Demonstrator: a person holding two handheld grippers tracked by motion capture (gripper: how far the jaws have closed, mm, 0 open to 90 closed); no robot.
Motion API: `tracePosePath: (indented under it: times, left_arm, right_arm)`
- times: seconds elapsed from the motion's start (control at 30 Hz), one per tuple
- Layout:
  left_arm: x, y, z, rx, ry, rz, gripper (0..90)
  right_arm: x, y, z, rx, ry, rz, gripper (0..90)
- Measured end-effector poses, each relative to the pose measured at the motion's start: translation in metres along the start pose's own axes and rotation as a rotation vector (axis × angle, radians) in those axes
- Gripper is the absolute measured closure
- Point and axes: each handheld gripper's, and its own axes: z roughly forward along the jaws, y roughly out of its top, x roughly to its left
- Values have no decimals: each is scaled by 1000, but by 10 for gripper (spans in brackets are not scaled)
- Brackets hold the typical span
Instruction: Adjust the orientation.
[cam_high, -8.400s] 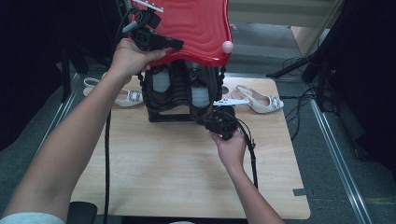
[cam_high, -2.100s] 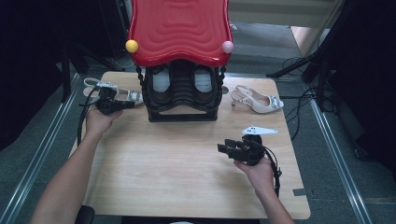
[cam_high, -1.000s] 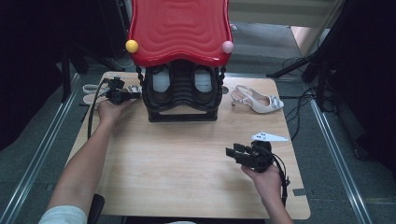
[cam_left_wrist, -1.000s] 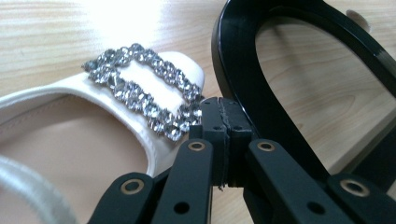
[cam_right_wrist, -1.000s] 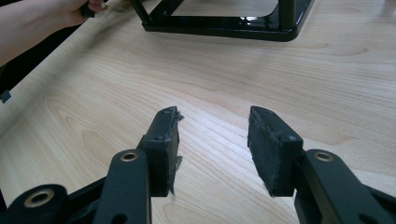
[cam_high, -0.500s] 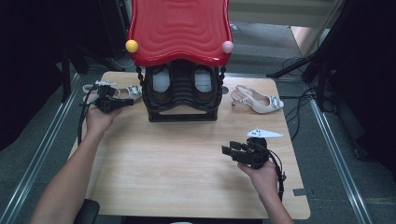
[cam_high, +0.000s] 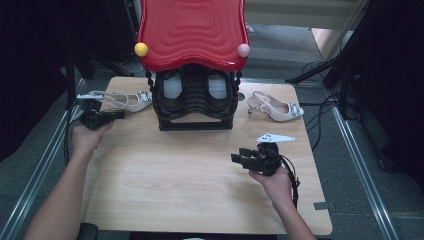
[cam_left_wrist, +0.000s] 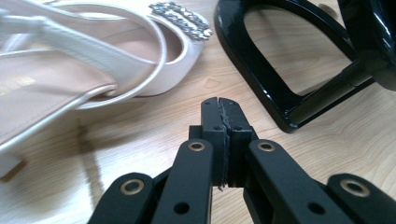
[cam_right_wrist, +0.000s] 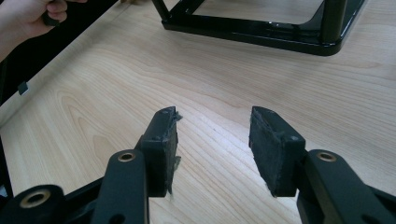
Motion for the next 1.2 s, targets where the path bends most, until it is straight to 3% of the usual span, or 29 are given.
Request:
tracePosePath:
  times: [0.2,0.3,0.5,0.7,0.8,0.97,1.2]
  left_arm:
    - [10,5,-6,7,34,1,900]
    - [16,9,-11,1,37,-18,900]
    - [17,36,-16,-5,30,-6,900]
    - [22,61,-6,-16,73,-18,900]
    - [27,68,2,8,101,-20,900]
    - [40,69,10,44,151,-34,900]
    - [55,52,15,99,156,-57,900]
  right_arm:
    - [0,1,2,6,4,-2,529]
    - [1,1,3,7,2,-4,529]
    - [1,0,3,11,1,-2,528]
    - [1,-1,3,15,4,-6,528]
    - [0,-2,4,27,7,-3,528]
    - [2,-3,4,27,16,-6,528]
    - [2,-5,4,32,15,-3,528]
